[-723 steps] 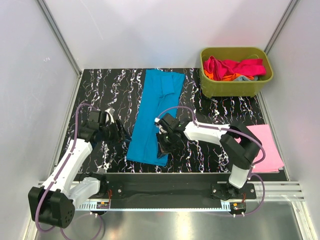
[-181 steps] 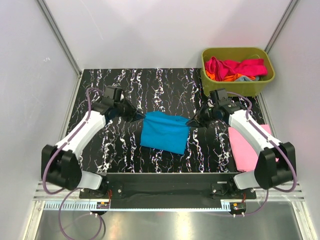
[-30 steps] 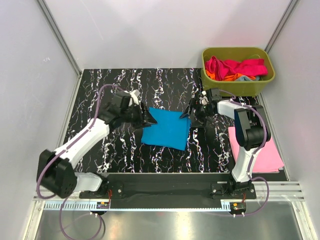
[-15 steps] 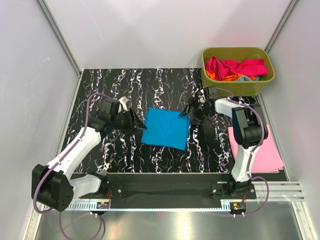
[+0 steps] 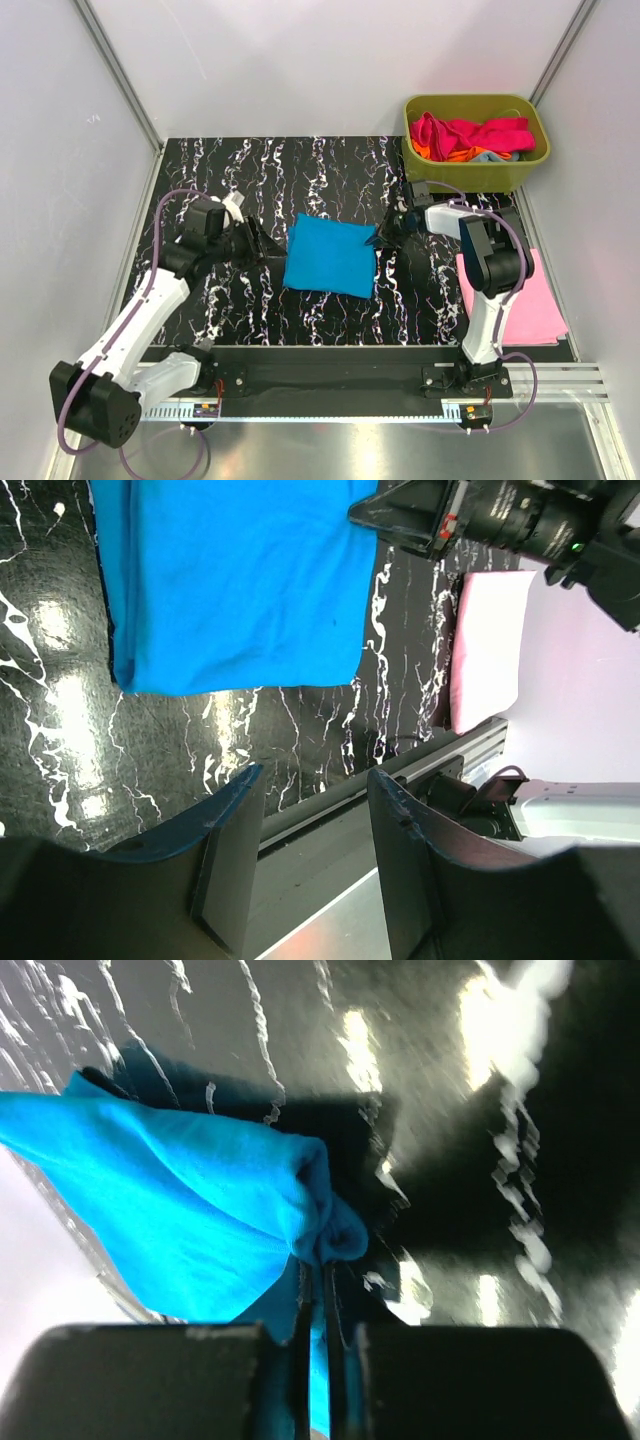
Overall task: Fold and stack the t-shirts
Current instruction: Neatly place the folded tshirt to the corner
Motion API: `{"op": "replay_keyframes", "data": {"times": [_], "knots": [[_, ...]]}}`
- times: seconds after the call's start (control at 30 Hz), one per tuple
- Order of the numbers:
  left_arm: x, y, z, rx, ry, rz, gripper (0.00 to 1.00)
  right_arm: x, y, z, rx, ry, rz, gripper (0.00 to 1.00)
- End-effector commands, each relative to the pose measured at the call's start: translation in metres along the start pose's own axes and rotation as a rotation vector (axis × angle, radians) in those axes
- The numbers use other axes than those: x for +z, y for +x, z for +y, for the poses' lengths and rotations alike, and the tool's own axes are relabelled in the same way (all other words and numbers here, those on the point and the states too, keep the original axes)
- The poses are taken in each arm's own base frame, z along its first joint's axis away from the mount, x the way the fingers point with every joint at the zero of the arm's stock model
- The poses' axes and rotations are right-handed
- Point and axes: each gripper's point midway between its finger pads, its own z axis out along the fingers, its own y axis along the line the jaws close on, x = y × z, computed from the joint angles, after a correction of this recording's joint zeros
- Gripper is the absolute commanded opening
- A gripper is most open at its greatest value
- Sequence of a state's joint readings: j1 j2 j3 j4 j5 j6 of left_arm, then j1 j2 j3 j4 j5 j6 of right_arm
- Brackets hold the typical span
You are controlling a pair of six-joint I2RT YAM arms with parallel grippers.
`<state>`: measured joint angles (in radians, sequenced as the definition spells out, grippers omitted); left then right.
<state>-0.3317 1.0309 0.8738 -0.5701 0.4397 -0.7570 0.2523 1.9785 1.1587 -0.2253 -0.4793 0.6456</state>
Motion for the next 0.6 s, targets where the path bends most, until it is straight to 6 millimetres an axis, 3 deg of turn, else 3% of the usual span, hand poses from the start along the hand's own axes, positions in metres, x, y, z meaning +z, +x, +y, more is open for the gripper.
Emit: {"op": "replay_keyframes", "data": {"times": [0.0,0.07,0.3,0.43,0.57], "knots": [[-0.008,0.001,-0.003,0.004,0.023,-0.023,0.5,-0.017,0.001,-0.014,0.006,0.099,-0.074,0.0],[-0.013,0.002,-0.006,0.006,0.036,-0.035,0.5,-0.025,0.003,-0.024,0.045,0.15,-0.104,0.0],[-0.015,0.016,-0.003,0.02,0.062,-0.003,0.5,-0.096,-0.003,-0.045,0.3,0.291,-0.262,0.0],[-0.012,0.024,0.0,0.057,0.065,0.031,0.5,-0.143,-0.023,-0.063,0.38,0.394,-0.433,0.0],[-0.008,0.035,-0.005,0.095,0.077,0.073,0.5,-0.189,-0.04,-0.067,0.443,0.454,-0.586,0.0]]}}
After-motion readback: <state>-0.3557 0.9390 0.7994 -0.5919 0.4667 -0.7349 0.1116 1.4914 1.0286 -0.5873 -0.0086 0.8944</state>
